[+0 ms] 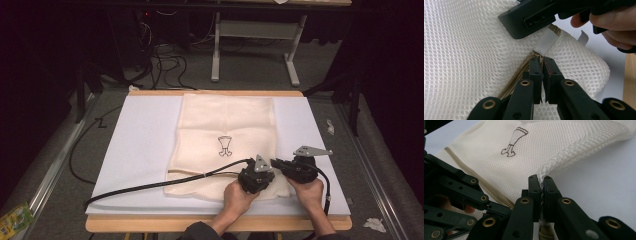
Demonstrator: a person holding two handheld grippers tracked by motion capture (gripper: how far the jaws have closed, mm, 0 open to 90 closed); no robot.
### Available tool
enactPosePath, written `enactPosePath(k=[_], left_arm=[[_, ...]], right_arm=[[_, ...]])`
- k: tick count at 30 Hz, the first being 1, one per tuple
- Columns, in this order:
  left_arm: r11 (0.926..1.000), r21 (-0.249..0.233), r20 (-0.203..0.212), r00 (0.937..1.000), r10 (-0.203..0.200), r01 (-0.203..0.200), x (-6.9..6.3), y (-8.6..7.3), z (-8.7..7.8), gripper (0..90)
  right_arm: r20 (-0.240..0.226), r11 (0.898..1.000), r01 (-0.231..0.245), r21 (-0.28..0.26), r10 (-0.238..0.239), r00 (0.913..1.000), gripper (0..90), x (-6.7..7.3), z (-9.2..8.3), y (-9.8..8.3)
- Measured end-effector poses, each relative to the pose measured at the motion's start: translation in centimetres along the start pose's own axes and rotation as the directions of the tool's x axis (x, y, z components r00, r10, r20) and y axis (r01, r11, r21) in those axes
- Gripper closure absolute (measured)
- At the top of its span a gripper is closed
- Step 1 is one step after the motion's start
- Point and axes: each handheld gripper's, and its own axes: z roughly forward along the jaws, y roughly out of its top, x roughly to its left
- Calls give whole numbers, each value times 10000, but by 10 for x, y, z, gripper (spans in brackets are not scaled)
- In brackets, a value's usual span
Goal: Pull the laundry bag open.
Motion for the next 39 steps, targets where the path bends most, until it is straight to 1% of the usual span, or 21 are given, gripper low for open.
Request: enactPosePath(k=[3, 7, 9, 11, 15, 16, 20, 21, 22, 24, 26, 27, 29, 31, 33, 39], left_arm=[[10000, 35, 9, 10000, 11, -11, -1, 0, -1, 866], [10000, 74, 16, 10000, 62, -62, 0, 3, -4, 867], [10000, 62, 16, 10000, 42, -42, 0, 3, -5, 867], [10000, 48, 32, 10000, 6, -6, 0, 3, -5, 868], [9999, 125, 148, 9999, -84, 82, 1, 3, -4, 868], [9999, 121, 139, 9998, -104, 102, 1, 3, -3, 869], [9999, 108, 90, 10000, -18, 17, 1, 4, -5, 869], [9999, 104, 84, 10000, -26, 26, 1, 4, -5, 869], [9999, 105, 91, 9999, -46, 45, 1, 4, -5, 869], [9999, 105, 81, 10000, -11, 10, 1, 4, -6, 869], [9999, 120, 78, 10000, 7, -8, 1, 4, -6, 869], [9999, 124, 65, 10000, -17, 16, 1, 4, -6, 870], [9999, 153, 26, 10000, 14, -15, 1, 4, -6, 869], [9998, 175, 33, 10000, 15, -15, 2, 5, -7, 870], [9998, 188, 109, 9999, -90, 88, 2, 4, -7, 870], [9997, 259, 16, 10000, 49, -49, 1, 5, -10, 869]], right_arm=[[14, 10000, -30, 70, 30, 10000, 879, -1, 0, -1], [-14, 10000, 19, -23, -19, 10000, 873, -2, -1, -2], [56, 10000, 48, -2, -48, 10000, 866, -2, -2, -2], [12, 10000, 38, -10, -38, 10000, 850, -2, -2, -2], [18, 9998, -24, 221, 24, 10000, 825, -3, -3, -3], [7, 9997, 22, 239, -22, 10000, 825, -3, -3, -3], [-28, 9997, 5, 247, -4, 10000, 809, -4, -2, -4], [-63, 9995, -116, 288, 118, 9999, 780, -4, -2, -5], [-112, 9995, -148, 289, 151, 9998, 779, -5, -2, -5], [-94, 9995, -85, 289, 87, 9999, 774, -5, -2, -5], [-120, 9995, -82, 306, 85, 9999, 792, -5, -2, -6], [-101, 9992, -99, 383, 103, 9999, 822, -5, -2, -6], [-60, 9992, 67, 399, -64, 10000, 856, -4, -1, -6], [51, 9990, 187, 405, -189, 9998, 861, -2, -2, -6], [106, 9987, 311, 393, -315, 9994, 863, -2, -2, -6], [153, 9975, 537, 463, -545, 9984, 870, -1, -4, -5]])
